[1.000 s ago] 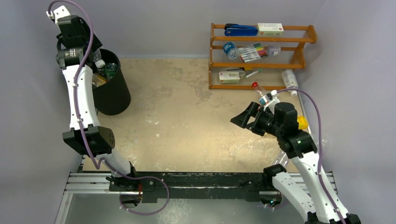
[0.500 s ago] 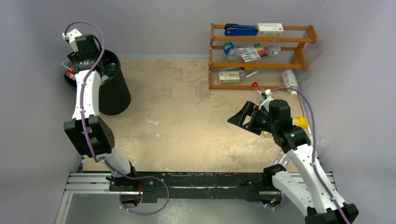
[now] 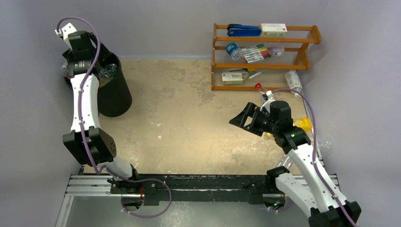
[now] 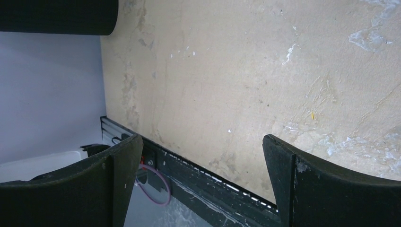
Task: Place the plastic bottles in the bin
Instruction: Place the plastic bottle in the trash bin, then adjust the trash bin at the center of the board.
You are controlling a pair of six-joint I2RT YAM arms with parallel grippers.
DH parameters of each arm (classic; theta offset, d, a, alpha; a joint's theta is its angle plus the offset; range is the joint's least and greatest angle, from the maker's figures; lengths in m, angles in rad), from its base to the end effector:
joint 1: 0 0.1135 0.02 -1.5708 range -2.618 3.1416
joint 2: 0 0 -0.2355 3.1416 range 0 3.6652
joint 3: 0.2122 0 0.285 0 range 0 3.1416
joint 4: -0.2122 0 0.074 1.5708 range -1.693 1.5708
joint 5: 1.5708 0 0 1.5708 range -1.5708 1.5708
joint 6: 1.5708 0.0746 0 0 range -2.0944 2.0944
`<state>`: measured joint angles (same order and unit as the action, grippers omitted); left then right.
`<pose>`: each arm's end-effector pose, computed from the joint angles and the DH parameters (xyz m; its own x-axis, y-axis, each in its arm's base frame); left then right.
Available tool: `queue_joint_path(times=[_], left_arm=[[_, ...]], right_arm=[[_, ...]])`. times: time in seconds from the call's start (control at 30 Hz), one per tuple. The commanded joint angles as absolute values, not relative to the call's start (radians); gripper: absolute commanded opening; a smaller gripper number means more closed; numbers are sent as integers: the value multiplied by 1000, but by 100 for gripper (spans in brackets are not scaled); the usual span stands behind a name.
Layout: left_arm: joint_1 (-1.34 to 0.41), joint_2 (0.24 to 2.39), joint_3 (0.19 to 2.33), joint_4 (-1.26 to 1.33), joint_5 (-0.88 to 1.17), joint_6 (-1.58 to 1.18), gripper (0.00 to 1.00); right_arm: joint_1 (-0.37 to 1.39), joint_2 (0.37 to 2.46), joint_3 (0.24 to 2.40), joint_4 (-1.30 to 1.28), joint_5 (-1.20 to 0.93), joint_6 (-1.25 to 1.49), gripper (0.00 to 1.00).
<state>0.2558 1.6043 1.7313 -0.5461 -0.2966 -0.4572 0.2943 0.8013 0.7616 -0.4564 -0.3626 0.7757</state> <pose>0.4099 0.1297 0.3846 -0.1324 -0.4710 -0.8721 -0.6227 0.7241 -0.2965 0.2443 0.1017 0.2631 -0.7242 0.4646 -0.5096 -0.0878 0.6709 0.7363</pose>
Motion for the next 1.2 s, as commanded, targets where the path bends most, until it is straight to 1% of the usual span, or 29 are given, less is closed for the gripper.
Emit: queue_joint_path(times=[0.0, 0.27, 0.53, 0.63, 0.8, 0.9, 0.97, 1.07, 1.17], left_arm=[[262, 1573, 1812, -601, -159, -509, 86], [216, 1596, 1890, -744, 27, -475, 86], [198, 1687, 1992, -870, 40, -415, 86], [196, 1731, 2035, -916, 14, -393, 86], [171, 1776, 2060, -921, -8, -379, 84], [120, 1812, 2070, -931, -40, -376, 80], [72, 1827, 2055, -926, -76, -377, 75], [23, 1844, 2022, -916, -92, -393, 56], [-8, 1848, 2002, -907, -104, -406, 47]], right_arm=[[297, 796, 752, -402, -399, 768, 100], [297, 759, 739, -415, -398, 772, 100], [297, 649, 694, -419, -380, 816, 100], [298, 607, 666, -432, -391, 830, 100], [298, 548, 626, -436, -404, 856, 100], [297, 548, 620, -440, -413, 843, 100], [298, 557, 623, -444, -414, 831, 100], [297, 565, 630, -438, -410, 823, 100], [298, 574, 636, -437, -404, 814, 100]])
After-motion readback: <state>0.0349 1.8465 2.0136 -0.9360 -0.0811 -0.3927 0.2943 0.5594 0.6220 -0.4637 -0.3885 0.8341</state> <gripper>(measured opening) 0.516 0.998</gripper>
